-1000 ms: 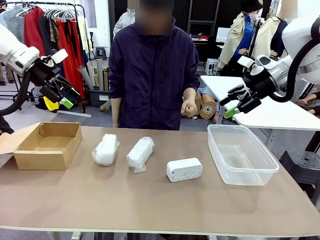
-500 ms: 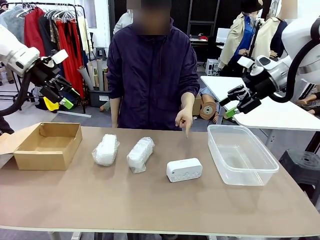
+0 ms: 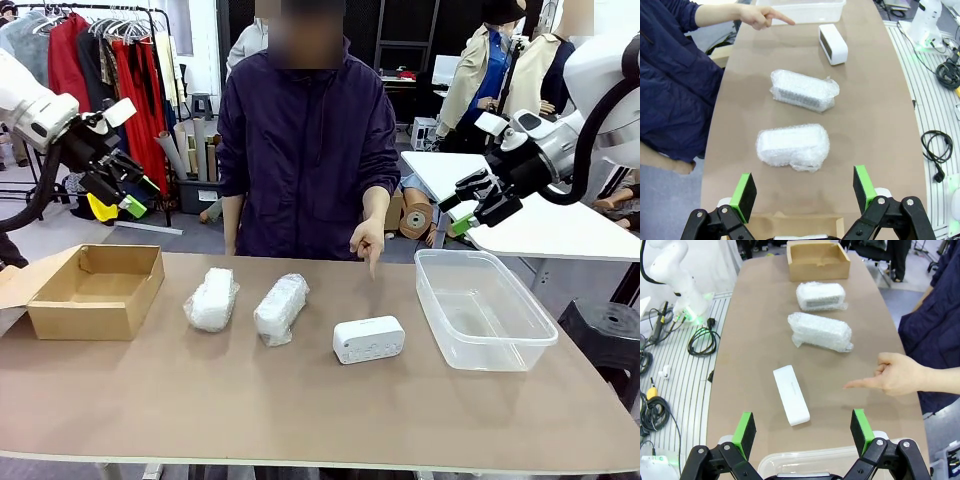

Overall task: Separate and place wrapped and unwrapped clocks.
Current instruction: Pick up the Digital clock indicated by the person.

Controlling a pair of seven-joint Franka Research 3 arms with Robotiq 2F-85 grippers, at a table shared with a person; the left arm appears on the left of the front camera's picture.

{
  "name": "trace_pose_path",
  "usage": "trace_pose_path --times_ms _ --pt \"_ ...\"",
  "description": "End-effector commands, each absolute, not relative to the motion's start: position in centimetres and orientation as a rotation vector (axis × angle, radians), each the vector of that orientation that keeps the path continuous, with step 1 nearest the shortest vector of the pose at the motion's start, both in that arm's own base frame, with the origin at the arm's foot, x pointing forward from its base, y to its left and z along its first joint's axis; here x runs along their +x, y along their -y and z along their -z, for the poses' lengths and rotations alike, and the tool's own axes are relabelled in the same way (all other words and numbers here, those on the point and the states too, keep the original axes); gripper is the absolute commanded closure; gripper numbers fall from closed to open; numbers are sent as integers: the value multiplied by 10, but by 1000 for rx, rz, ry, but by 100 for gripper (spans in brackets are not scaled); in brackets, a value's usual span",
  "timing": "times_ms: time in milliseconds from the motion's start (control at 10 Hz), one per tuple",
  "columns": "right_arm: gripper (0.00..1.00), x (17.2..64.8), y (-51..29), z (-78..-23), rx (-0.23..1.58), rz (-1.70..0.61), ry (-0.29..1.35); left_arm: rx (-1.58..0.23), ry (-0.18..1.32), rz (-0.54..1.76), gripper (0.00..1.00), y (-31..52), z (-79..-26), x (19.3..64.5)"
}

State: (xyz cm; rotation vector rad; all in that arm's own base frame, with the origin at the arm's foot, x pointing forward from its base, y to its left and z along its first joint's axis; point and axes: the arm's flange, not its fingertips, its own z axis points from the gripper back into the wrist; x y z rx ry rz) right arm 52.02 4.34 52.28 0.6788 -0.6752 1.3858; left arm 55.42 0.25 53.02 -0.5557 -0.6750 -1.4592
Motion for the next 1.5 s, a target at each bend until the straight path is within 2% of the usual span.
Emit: trace_pose_path --times_ms 0,800,900,1200,1400 --pt "0 517 -45 -524 681 -1382 675 -548 678 1454 0 -2 -531 550" --pt "0 520 -43 -523 679 -1386 675 -548 678 1454 0 -2 -531 550" --pt "0 523 -50 -533 664 -1397 611 -548 678 1454 0 -2 -531 550" --pt "0 521 -72 -540 633 -1402 555 -548 678 1454 0 -2 -531 550" --pt "0 512 -112 -544 518 -1414 492 -548 678 1454 0 -2 -531 550"
